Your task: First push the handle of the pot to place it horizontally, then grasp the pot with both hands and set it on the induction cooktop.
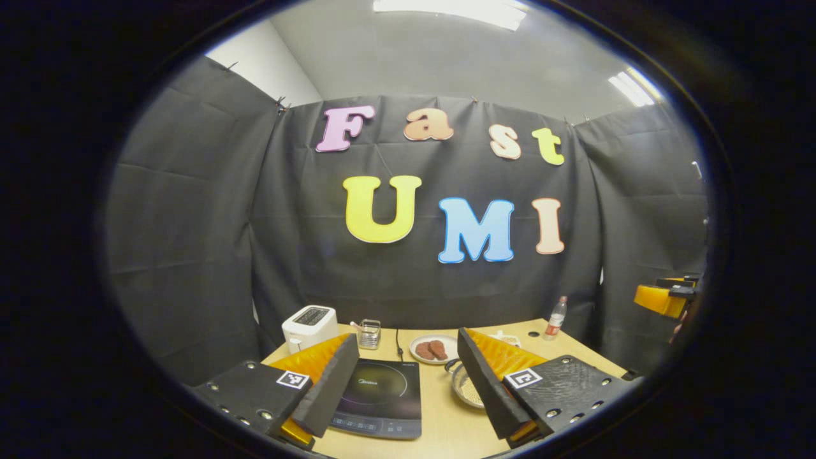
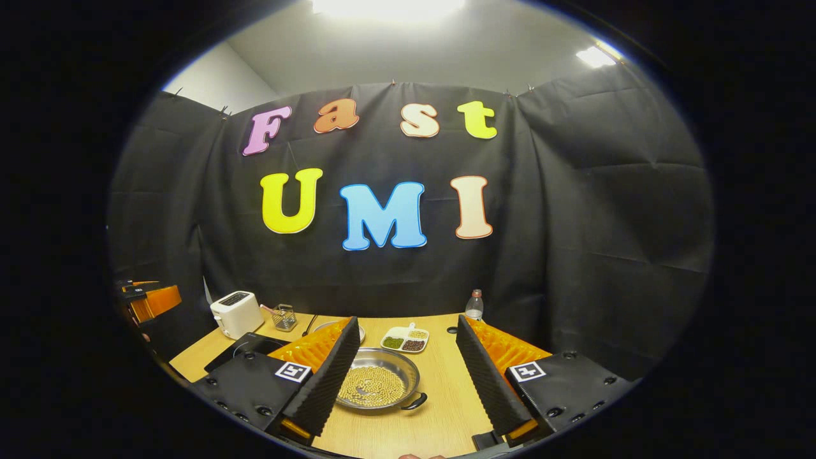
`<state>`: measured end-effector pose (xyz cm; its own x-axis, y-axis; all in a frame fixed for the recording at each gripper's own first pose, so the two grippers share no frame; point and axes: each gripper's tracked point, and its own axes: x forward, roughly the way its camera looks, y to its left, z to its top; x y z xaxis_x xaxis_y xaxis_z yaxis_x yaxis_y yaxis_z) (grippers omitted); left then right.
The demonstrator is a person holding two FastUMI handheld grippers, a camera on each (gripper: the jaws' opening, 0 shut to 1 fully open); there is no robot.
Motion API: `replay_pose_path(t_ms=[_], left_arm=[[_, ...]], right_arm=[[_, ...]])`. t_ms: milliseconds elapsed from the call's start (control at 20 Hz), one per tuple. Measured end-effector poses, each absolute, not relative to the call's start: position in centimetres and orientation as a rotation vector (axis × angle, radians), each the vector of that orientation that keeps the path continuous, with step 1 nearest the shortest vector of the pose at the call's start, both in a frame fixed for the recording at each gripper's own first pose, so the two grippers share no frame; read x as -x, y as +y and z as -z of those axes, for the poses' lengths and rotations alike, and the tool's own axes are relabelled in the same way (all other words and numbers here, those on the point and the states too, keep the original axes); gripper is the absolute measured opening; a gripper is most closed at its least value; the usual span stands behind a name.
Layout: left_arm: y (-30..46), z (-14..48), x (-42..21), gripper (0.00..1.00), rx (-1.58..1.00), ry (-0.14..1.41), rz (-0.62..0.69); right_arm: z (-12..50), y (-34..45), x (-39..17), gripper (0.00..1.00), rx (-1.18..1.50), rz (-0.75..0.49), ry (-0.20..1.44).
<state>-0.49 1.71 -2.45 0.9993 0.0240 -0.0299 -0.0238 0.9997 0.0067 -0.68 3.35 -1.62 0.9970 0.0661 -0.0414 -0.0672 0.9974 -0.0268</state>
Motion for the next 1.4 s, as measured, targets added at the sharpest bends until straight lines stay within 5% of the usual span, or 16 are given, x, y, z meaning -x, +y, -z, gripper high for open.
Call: replay_pose_path(t_ms=[900,1050,1200,1400], left_arm=[[3.4,5.5,0.2,0.95,0.028,0.085,-0.025],[4.4,6.1,0.5,0.95,0.026,0.092,-0.042],[5.8,7.3,0.7,0.94,0.048,0.109,-0.070],[6.9,8.0,0.8,0.94,0.074,0.120,-0.090]], right_arm=[[5.0,8.0,-1.5,0.96,0.109,-0.175,0.193],[5.8,9.7,-2.2,0.75,0.134,-0.211,0.229],[6.6,11.0,-2.9,0.39,0.171,-0.240,0.258],[8.3,13.3,-3.1,0.04,0.210,-0.304,0.313]])
